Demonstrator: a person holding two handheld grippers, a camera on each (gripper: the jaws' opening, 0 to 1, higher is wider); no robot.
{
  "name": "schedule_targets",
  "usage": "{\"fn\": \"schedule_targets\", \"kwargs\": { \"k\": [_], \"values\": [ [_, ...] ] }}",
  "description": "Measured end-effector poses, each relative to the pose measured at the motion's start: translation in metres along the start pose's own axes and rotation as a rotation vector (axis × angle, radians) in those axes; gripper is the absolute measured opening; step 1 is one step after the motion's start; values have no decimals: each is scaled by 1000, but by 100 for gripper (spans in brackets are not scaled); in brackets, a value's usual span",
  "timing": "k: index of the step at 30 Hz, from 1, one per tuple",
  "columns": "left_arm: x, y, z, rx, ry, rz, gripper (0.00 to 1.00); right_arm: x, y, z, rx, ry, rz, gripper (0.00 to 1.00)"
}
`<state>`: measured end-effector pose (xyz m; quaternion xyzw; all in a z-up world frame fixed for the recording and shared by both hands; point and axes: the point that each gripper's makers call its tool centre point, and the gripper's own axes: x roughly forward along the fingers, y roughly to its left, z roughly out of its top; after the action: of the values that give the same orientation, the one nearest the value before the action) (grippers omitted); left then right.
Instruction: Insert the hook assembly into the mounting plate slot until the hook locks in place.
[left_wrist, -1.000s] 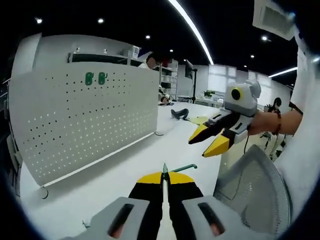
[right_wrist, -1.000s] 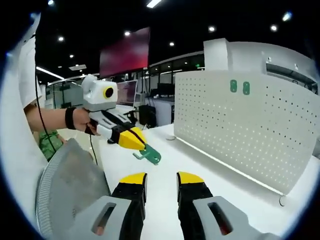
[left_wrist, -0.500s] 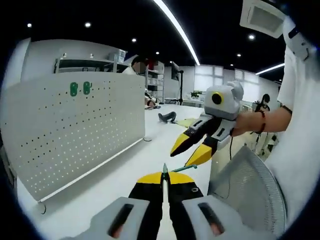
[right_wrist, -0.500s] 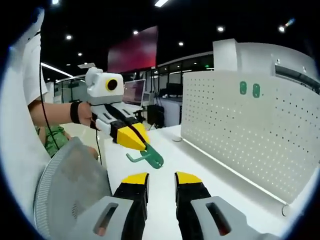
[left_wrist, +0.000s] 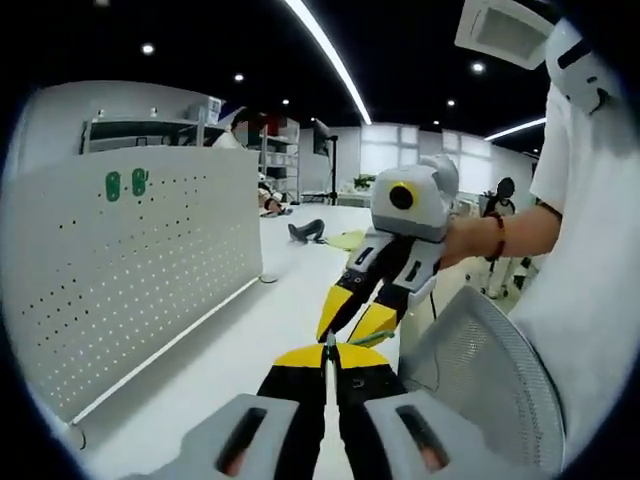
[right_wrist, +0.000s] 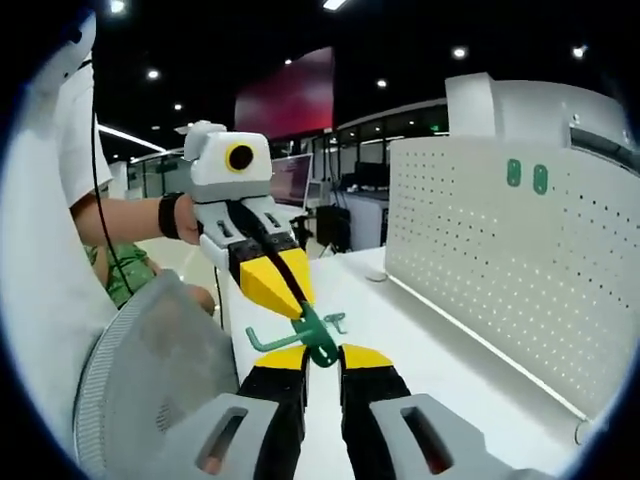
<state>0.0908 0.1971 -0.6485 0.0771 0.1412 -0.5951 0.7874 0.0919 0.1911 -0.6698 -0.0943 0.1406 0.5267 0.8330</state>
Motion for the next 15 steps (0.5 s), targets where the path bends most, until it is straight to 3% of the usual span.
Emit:
{"fn": "schedule_targets", "kwargs": {
  "k": [3,15],
  "values": [
    [0,-2,2,-1,-8,-14,2,0,4,-4,32,19,30,7],
    [0,0,6,3,-28,11,4,-6,-4,0,82,-2,-29,1]
  ]
}}
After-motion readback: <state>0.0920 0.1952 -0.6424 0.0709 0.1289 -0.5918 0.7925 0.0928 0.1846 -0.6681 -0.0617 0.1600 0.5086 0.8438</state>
